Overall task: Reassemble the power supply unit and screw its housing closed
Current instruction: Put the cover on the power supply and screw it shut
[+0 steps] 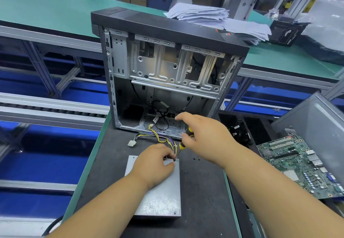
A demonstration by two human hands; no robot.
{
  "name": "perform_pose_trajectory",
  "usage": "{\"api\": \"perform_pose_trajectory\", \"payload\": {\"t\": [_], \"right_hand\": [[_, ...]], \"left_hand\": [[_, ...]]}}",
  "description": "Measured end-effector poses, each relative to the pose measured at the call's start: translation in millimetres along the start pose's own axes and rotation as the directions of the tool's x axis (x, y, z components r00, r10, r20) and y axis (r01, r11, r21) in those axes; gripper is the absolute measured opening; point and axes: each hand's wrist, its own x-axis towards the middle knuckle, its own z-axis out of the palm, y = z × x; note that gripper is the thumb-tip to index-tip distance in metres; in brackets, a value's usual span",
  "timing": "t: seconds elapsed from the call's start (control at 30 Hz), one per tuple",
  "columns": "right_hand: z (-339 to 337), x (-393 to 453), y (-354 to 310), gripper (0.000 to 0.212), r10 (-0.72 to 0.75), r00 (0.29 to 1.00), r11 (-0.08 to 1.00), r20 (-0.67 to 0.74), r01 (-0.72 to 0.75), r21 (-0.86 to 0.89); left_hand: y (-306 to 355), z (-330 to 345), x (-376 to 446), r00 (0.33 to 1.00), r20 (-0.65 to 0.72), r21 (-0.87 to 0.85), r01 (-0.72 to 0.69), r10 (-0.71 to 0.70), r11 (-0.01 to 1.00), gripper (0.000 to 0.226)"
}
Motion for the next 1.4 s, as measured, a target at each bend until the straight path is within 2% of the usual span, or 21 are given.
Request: {"api": "perform_pose_trajectory", "payload": {"t": [0.13, 0.3, 0.53, 0.7, 0.83, 0.93, 1.07, 1.17, 1.3, 1.4], "right_hand": [[1.9, -1.5, -0.4, 0.040, 0.032, 0.999, 0.994, 0.011, -0.030, -0.102], [-0.2, -3.7, 0.6, 0.050, 0.006, 1.000, 0.999, 0.015, -0.006, 0.036], [1.2, -1.4, 0.7, 0.037, 0.003, 1.000, 0.997, 0.025, -0.002, -0.073], [0.3, -0.7, 0.1, 0.046, -0.028, 0.999, 0.999, 0.024, 0.027, 0.019], [0.7, 2.2, 0.2, 0.030, -0.013, 1.000, 0.999, 0.023, 0.014, -0.043], [-0.3, 1.6, -0.3, 0.035, 0.018, 0.999, 0.996, 0.038, -0.015, -0.085], [-4.1, -0.3, -1.2, 0.025, -0.011, 0.999, 1.000, 0.047, 0.011, 0.009], [-5.4, 1.0, -0.4, 0.030, -0.027, 0.999, 0.999, 0.043, 0.026, 0.032], [-1.5, 1.0, 0.8, 0.037, 0.010, 1.000, 0.993, 0.020, -0.007, -0.121], [0.5, -1.9, 0.3, 0.034, -0.008, 1.000, 0.999, 0.019, 0.009, -0.043]], "left_hand": [[0.6, -0.6, 0.0, 1.000, 0.000, 0.005, -0.008, 0.008, 1.000, 0.009], [1.0, -0.3, -0.4, 1.000, 0.003, 0.004, 0.003, -0.003, 1.000, 0.009], [1.5, -0.7, -0.1, 1.000, -0.001, -0.001, -0.002, 0.002, 1.000, 0.008], [1.4, -0.9, -0.7, 1.000, 0.003, -0.012, 0.003, -0.003, 1.000, 0.010], [1.6, -1.1, 0.1, 1.000, -0.001, 0.007, 0.001, -0.001, 1.000, 0.009], [1.6, -0.7, 0.3, 1.000, -0.007, 0.007, 0.003, -0.003, 1.000, 0.009], [1.6, -1.1, 0.1, 1.000, -0.001, 0.006, -0.007, 0.007, 1.000, 0.008], [1.6, -1.2, 0.0, 1.000, -0.004, 0.010, -0.007, 0.007, 1.000, 0.008], [1.8, -1.2, -0.2, 1.000, -0.016, 0.011, -0.006, 0.006, 1.000, 0.009], [2.3, -1.3, -0.5, 1.000, -0.010, 0.012, -0.011, 0.011, 1.000, 0.009]]}}
